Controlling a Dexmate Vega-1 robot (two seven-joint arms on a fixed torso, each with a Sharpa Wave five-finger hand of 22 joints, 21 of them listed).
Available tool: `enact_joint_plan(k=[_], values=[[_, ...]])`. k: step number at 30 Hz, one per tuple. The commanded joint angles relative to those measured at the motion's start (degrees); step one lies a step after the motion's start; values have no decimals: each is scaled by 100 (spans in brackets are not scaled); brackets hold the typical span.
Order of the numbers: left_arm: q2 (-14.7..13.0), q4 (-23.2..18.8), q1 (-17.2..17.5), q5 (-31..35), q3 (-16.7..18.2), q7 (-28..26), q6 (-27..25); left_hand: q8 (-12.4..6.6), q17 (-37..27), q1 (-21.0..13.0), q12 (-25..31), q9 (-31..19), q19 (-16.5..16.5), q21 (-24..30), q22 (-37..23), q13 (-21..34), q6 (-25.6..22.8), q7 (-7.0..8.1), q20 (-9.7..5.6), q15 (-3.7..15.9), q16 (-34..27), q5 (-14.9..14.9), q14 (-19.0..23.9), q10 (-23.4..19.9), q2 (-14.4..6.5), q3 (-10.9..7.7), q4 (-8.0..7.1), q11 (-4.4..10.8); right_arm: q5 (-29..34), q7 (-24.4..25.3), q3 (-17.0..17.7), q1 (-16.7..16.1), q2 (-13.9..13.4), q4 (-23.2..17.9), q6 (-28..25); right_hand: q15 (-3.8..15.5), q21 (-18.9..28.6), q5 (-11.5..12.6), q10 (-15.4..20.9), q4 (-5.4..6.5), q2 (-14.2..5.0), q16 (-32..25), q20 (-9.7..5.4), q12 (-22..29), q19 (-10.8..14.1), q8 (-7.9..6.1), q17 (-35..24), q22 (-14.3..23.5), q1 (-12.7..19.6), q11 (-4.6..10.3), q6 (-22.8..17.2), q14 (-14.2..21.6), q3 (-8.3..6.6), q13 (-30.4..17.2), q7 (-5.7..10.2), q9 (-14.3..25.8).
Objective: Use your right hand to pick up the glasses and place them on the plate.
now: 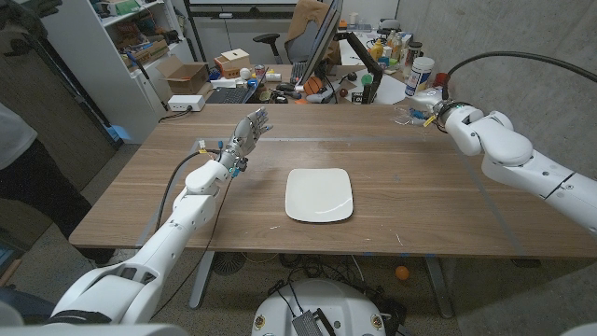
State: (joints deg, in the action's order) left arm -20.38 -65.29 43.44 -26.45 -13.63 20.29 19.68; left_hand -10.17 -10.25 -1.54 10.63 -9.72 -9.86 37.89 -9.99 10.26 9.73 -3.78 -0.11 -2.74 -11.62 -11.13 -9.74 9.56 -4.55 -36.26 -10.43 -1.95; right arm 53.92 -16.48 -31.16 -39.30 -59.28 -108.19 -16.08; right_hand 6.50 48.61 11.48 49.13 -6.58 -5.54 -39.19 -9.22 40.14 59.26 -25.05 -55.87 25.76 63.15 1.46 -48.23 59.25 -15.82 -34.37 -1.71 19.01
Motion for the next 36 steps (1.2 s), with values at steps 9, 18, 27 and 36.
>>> enact_joint_plan(k=[9, 18, 27, 36], values=[[-135, -204, 209, -130, 74, -49, 8, -19, -18, 55, 34, -23, -419, -17, -19, 9, 314, -2, 58, -16, 7, -29, -412, 488, -564, -25, 2, 1, 41, -48, 224, -119, 163, -546, 496, 601, 94, 23, 58, 64, -372, 57, -304, 9, -102, -47, -55, -32, 299, 87, -340, 387, -49, -24, 354, 39], [-167, -187, 232, -180, 109, -9, 63, -19, -18, 54, 32, -23, -414, -28, -19, 9, 313, -2, 54, -18, 9, -30, -413, 491, -565, -25, 3, 2, 145, -35, 209, -104, 278, -758, 769, 603, 150, 28, 61, 65, -374, 113, -301, 2, -145, -48, -94, -63, 301, 86, -336, 380, -53, -29, 355, 58], [-181, -151, 253, -227, 149, 27, 92, -19, -17, 53, 30, -23, -409, -40, -20, 8, 310, -5, 62, -17, 8, -30, -411, 495, -565, -25, 3, 5, 37, 33, 242, -64, 384, -870, 1185, 602, 198, 30, 74, 69, -374, 148, -309, 7, -174, -46, -127, -91, 298, 94, -336, 396, -53, -48, 366, 66], [-180, -101, 253, -247, 186, 52, 127, -19, -17, 53, 32, -23, -409, -51, -20, 8, 311, -4, 65, -17, 9, -30, -410, 493, -565, -24, 3, 1, -98, 84, 203, 25, 508, -907, 1648, 605, 261, 33, 81, 68, -374, 190, -306, 7, -200, -41, -164, -123, 301, 111, -340, 412, -54, -64, 366, 68]])
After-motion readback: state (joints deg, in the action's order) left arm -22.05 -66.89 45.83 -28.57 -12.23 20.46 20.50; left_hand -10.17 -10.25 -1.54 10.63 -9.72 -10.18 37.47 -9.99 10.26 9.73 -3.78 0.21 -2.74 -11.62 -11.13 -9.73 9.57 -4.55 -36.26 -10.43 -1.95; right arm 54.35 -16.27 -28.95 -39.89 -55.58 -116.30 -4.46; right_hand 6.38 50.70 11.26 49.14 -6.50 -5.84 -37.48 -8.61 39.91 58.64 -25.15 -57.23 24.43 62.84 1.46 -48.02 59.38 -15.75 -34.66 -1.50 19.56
